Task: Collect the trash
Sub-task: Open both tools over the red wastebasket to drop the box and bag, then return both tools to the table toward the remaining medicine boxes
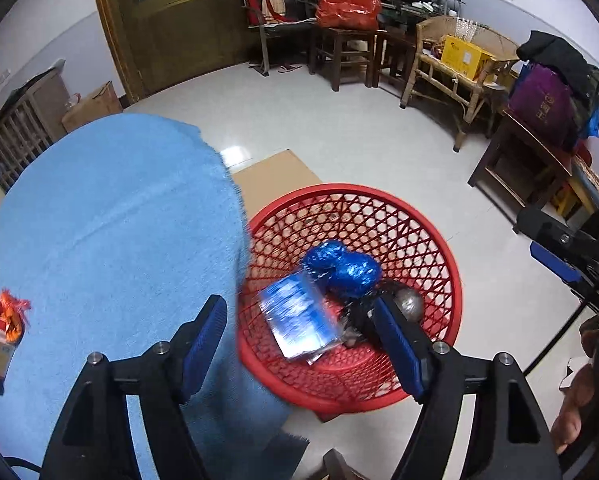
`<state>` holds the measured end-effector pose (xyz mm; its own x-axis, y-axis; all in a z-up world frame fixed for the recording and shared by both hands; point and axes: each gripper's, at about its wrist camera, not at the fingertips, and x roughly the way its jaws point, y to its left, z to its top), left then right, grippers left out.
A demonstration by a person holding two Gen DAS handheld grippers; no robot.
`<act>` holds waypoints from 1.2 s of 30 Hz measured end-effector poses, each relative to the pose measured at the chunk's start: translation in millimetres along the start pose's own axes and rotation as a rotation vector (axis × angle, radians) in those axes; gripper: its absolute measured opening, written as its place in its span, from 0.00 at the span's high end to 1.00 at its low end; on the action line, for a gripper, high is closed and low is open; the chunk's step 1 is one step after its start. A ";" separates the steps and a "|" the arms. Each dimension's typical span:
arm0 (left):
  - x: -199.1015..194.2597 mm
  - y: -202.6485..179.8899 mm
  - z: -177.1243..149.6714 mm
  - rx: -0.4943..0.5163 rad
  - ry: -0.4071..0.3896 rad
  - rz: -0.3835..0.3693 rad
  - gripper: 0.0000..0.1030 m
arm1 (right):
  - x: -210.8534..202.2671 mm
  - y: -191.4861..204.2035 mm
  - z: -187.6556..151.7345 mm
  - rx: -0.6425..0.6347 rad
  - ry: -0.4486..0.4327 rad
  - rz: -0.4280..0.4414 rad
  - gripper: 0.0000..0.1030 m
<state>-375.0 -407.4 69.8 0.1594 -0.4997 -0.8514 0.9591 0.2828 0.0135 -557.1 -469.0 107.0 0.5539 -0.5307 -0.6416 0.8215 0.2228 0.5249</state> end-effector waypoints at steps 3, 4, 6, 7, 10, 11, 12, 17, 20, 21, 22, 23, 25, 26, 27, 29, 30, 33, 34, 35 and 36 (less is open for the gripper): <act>-8.0 15.7 -7.7 -0.025 -0.011 0.018 0.26 | 4.8 7.1 -5.5 -0.006 0.016 0.009 0.28; -7.8 20.6 -9.7 -0.037 -0.012 0.021 0.26 | 6.6 12.5 -8.0 -0.014 0.023 0.014 0.28; -14.9 38.1 -18.3 -0.080 -0.017 0.027 0.26 | 10.0 22.4 -13.3 -0.031 0.036 0.026 0.28; -16.0 43.0 -21.2 -0.094 -0.019 0.026 0.26 | 11.7 28.2 -16.2 -0.043 0.043 0.030 0.28; -28.2 71.8 -40.4 -0.158 -0.032 0.043 0.26 | 19.9 51.0 -29.6 -0.089 0.077 0.054 0.28; -31.4 79.9 -46.2 -0.173 -0.035 0.050 0.26 | 24.0 62.5 -36.1 -0.114 0.097 0.065 0.28; -37.2 94.1 -56.3 -0.201 -0.040 0.062 0.26 | 27.7 69.8 -40.4 -0.131 0.111 0.072 0.28; -54.0 154.7 -100.1 -0.327 -0.043 0.139 0.26 | 49.3 121.6 -75.2 -0.238 0.207 0.120 0.28; -60.4 194.0 -128.9 -0.427 -0.033 0.170 0.26 | 58.3 152.2 -98.0 -0.297 0.258 0.147 0.28; -62.8 205.1 -136.5 -0.453 -0.032 0.184 0.26 | 59.9 162.7 -105.6 -0.314 0.271 0.161 0.28; -65.1 215.1 -144.2 -0.477 -0.032 0.198 0.26 | 61.1 172.8 -112.8 -0.335 0.283 0.172 0.28; -69.8 231.5 -156.5 -0.515 -0.035 0.218 0.26 | 61.6 181.0 -118.0 -0.352 0.291 0.180 0.28; -75.4 250.0 -171.8 -0.563 -0.040 0.243 0.26 | 63.8 203.7 -134.1 -0.399 0.319 0.203 0.28; -79.7 260.5 -179.9 -0.589 -0.045 0.261 0.26 | 64.7 214.3 -141.8 -0.423 0.330 0.211 0.28; -84.7 272.0 -189.6 -0.616 -0.051 0.280 0.26 | 65.9 228.8 -152.0 -0.454 0.344 0.221 0.28; -92.6 289.3 -204.7 -0.653 -0.059 0.314 0.26 | 68.5 247.2 -165.1 -0.491 0.364 0.234 0.27; -98.2 299.1 -213.7 -0.677 -0.064 0.338 0.26 | 70.3 262.7 -175.4 -0.520 0.379 0.247 0.24; -107.8 316.5 -230.5 -0.728 -0.080 0.362 0.26 | 75.7 302.2 -192.6 -0.570 0.396 0.283 0.18; -109.9 323.1 -236.8 -0.743 -0.083 0.365 0.26 | 76.9 312.2 -196.0 -0.582 0.398 0.290 0.17; -112.4 326.6 -241.6 -0.756 -0.087 0.366 0.26 | 79.7 329.1 -202.6 -0.605 0.402 0.306 0.17; -112.8 331.5 -245.4 -0.766 -0.091 0.366 0.26 | 83.2 345.1 -208.6 -0.629 0.409 0.325 0.16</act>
<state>-132.5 -56.3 41.6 0.4780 -0.3232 -0.8167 0.4257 0.8986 -0.1064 -199.3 -265.6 118.1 0.6837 -0.0473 -0.7282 0.4661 0.7962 0.3859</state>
